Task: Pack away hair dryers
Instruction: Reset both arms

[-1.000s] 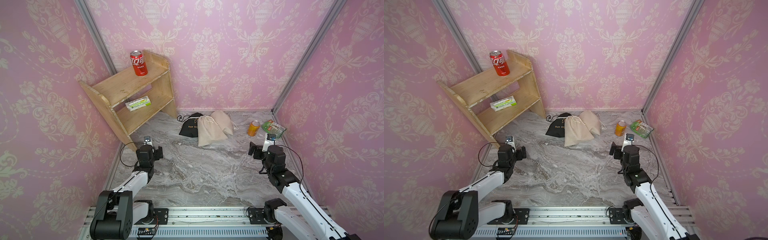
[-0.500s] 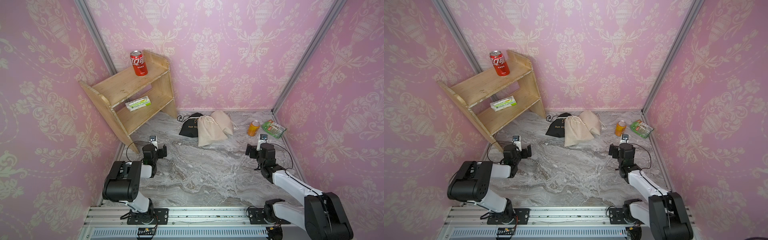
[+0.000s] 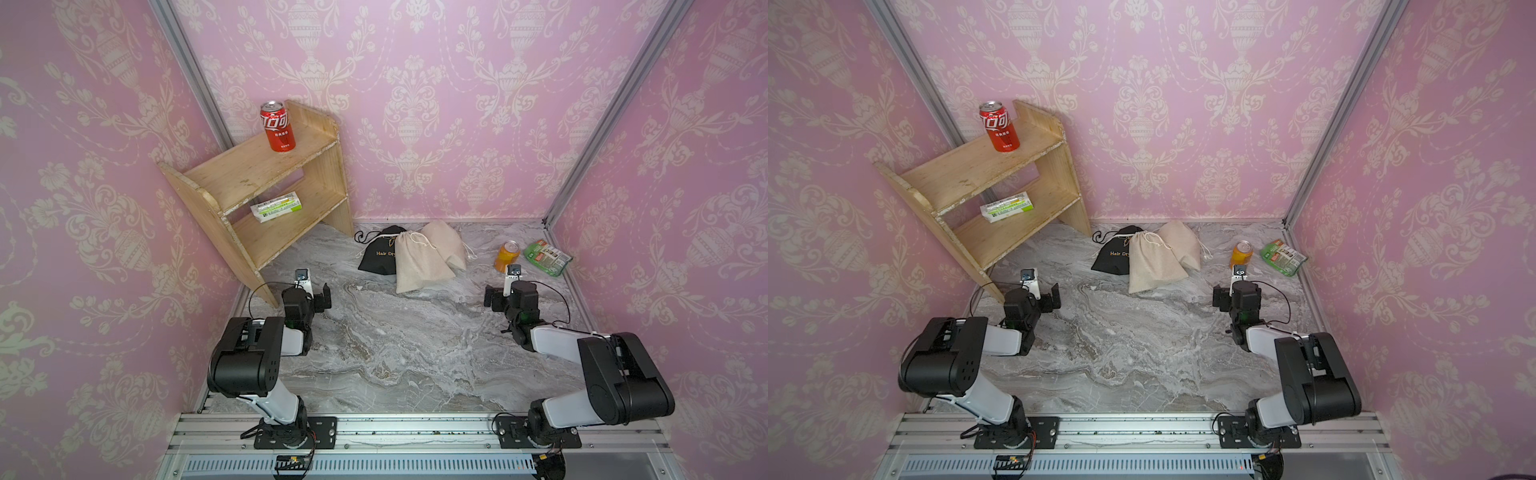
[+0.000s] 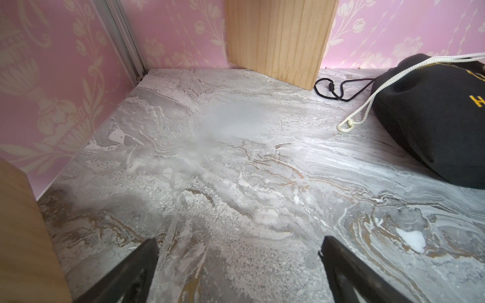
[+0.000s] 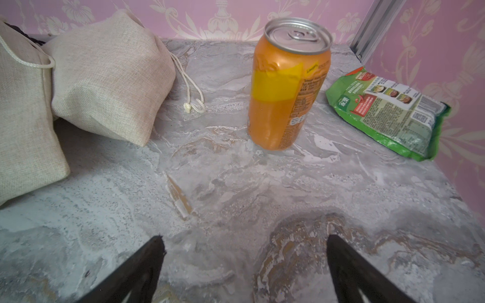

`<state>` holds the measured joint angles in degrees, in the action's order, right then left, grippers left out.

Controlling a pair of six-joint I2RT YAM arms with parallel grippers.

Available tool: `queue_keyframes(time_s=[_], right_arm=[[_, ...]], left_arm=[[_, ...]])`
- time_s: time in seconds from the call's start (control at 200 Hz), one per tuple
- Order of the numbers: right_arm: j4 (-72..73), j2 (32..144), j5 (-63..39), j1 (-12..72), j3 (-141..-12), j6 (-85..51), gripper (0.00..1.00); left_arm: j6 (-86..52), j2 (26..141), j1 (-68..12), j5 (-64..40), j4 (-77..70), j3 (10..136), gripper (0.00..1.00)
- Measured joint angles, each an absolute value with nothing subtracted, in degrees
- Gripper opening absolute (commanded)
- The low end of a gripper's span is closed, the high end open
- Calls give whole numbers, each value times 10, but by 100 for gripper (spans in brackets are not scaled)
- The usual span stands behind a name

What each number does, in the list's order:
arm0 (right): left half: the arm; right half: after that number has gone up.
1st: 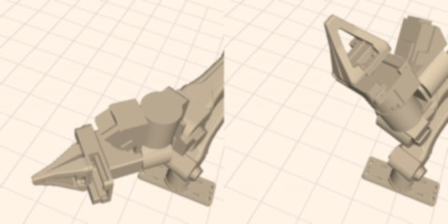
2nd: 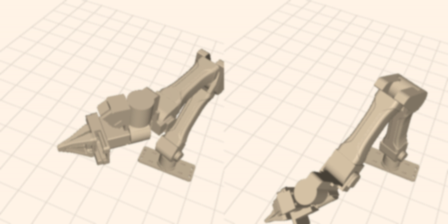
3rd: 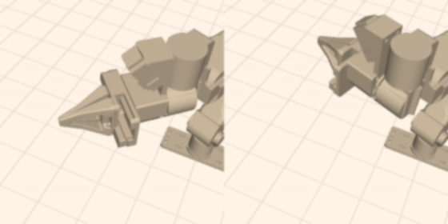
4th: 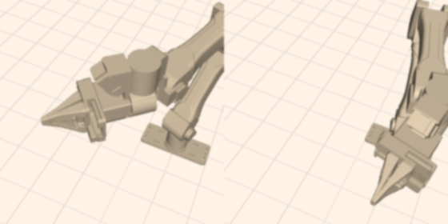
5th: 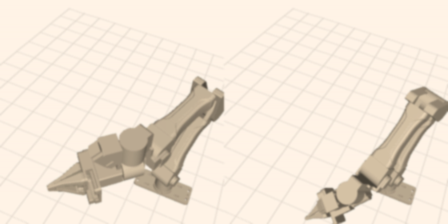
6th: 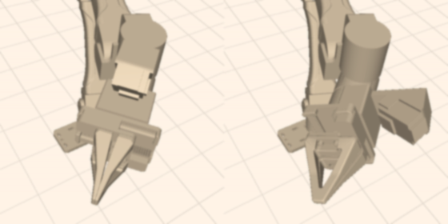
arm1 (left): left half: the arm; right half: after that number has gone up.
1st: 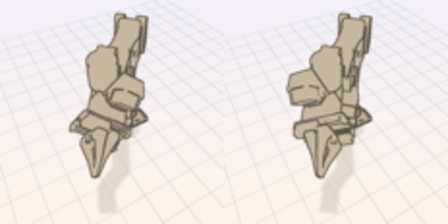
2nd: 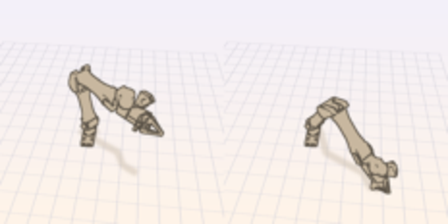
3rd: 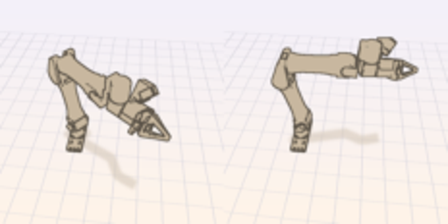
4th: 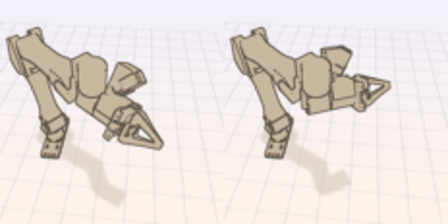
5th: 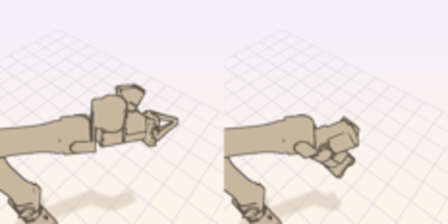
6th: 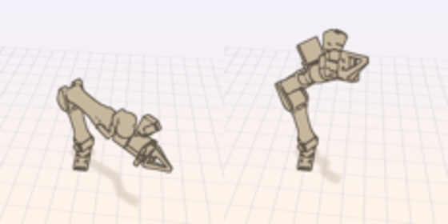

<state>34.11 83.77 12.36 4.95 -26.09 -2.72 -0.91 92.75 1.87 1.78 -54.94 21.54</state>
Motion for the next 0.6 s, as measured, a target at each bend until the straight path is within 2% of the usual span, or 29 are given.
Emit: queue_keyframes(time_s=[0.6], right_arm=[[433, 856, 44, 20, -230, -27, 100]], left_arm=[[-9, 932, 19, 18, -557, 214, 99]])
